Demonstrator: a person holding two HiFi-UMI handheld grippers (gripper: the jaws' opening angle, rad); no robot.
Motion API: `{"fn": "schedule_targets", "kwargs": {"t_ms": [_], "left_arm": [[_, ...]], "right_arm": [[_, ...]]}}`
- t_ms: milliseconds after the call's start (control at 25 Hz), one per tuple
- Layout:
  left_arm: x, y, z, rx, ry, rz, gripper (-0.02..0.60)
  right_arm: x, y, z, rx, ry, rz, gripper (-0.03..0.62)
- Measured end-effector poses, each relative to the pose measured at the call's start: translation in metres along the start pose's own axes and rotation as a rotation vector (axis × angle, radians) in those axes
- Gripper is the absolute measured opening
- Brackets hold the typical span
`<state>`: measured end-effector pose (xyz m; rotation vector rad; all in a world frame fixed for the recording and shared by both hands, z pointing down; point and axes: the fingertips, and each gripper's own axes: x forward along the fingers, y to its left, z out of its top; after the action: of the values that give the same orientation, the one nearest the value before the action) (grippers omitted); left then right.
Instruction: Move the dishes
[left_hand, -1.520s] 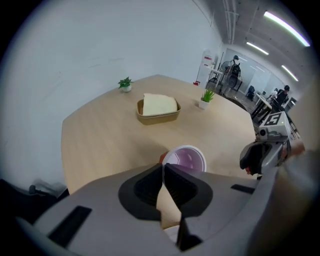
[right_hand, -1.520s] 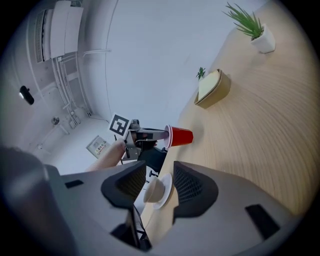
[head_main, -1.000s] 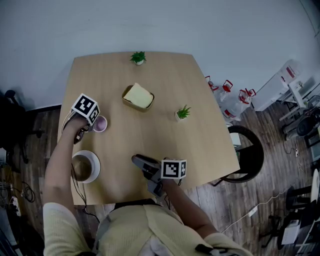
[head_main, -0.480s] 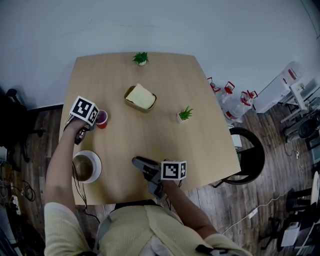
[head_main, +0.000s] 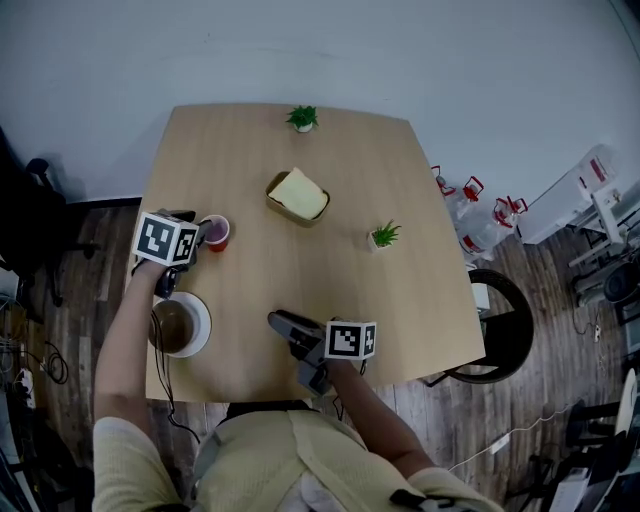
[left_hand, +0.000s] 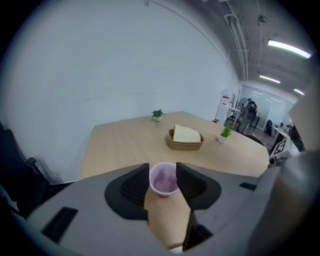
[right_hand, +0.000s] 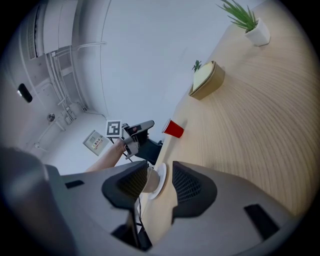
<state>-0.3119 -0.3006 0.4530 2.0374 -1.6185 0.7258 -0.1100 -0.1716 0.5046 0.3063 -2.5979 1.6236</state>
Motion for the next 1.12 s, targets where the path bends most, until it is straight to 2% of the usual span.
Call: {"fn": "schedule_targets", "kwargs": {"t_ms": [200,360,520,720,880,1120], "left_arm": [[-0.037,-0.008,-0.012,-0.006,-0.071,0.008,0.169],[-0.070,-0.003,-0.030,-0.025,-0.122,0.075,0.169],[-0.102,0.005,-0.057,-0.118,-0.169,0.134,0.167],[-0.129,0.017,-0.108,-0.228,-0.148,0.213,0.169],[-0.139,0.016,-0.145,-0.327,-0.132,0.235,0.167],[-0.143,0.011,-0.192,-0.425,-0.092,0.289,0.169]], "right_arm": [[0.016,0.009,-0.008,-0.022,0.060,0.035,0.156],[0.029,0.014,-0.016,-0.039,0.110,0.048,0.156],[0.042,0.017,-0.021,-0.047,0.151,0.065,0.153],[0.058,0.023,-0.034,-0.052,0.207,0.085,0.150],[0.067,0.025,-0.044,-0.053,0.249,0.094,0.150],[0.073,0.022,-0.054,-0.059,0.284,0.094,0.150]]}}
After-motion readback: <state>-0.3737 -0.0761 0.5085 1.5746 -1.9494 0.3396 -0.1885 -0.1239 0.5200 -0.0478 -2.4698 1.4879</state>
